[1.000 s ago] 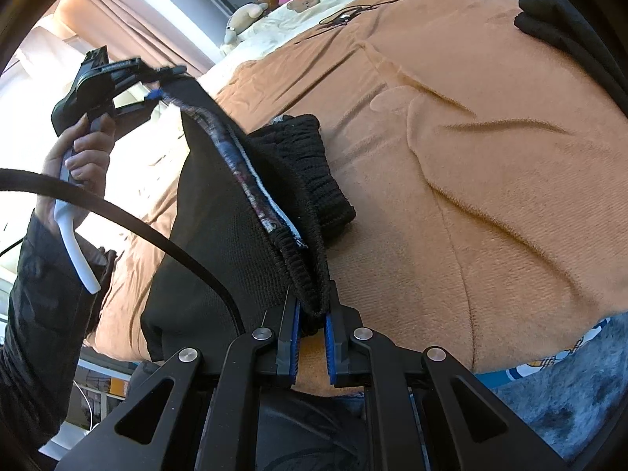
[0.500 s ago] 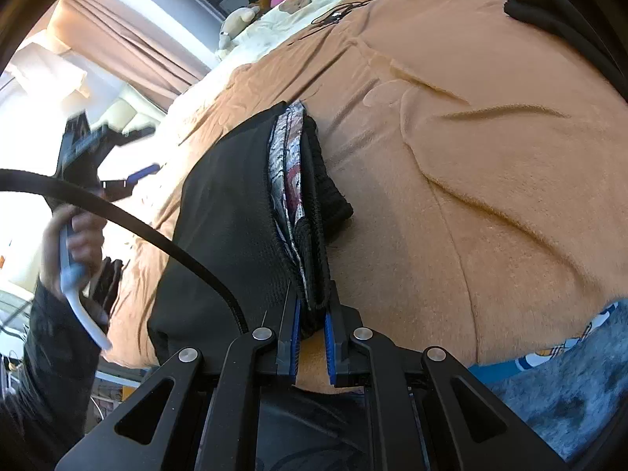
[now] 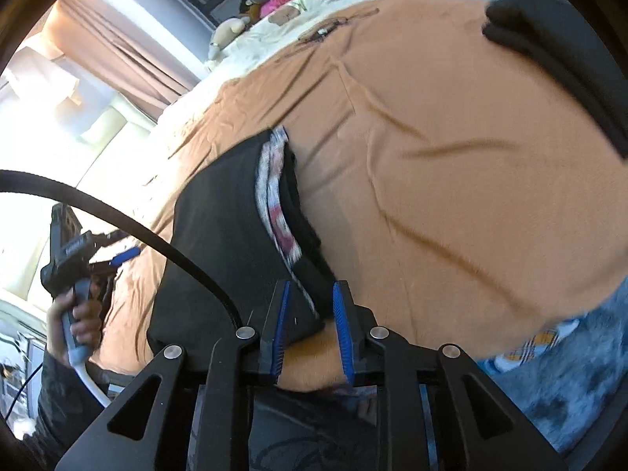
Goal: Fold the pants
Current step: 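Fold the pants lengthwise and open both grippers above them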
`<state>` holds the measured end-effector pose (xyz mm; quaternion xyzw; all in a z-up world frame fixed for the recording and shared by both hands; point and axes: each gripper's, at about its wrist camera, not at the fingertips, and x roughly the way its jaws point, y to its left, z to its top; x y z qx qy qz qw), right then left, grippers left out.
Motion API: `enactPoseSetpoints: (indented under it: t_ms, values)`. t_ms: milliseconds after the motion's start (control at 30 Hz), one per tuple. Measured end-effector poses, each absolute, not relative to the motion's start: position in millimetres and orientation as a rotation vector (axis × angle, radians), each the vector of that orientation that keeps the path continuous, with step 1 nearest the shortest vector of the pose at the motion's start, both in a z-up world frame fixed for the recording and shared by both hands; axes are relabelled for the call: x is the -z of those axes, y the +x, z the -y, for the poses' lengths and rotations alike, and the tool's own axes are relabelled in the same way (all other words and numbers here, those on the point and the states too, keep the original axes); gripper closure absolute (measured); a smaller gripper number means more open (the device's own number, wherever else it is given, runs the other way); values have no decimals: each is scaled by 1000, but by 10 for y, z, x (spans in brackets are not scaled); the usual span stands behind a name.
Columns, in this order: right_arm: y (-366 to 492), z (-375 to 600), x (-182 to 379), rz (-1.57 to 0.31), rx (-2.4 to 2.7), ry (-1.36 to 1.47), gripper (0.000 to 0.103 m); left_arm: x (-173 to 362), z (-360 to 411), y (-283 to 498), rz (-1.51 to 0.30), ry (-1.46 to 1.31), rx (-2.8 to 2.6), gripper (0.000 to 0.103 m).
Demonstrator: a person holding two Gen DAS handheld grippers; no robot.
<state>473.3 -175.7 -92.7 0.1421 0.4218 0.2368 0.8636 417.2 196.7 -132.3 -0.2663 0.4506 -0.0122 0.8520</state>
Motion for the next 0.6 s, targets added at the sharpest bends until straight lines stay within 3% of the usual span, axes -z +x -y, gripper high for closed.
enactPoseSetpoints:
  t_ms: [67, 100, 600]
  values:
    - [4790, 1712, 874, -868, -504, 284, 57, 1330, -1963, 4108, -946, -560, 19, 23]
    - [4822, 1669, 846, -859, -509, 272, 53, 1336, -1957, 4059, -943, -560, 14, 23]
    - [5797, 1064, 700, -903, -676, 159, 52, 1569, -2031, 3723, -933, -634, -41, 23]
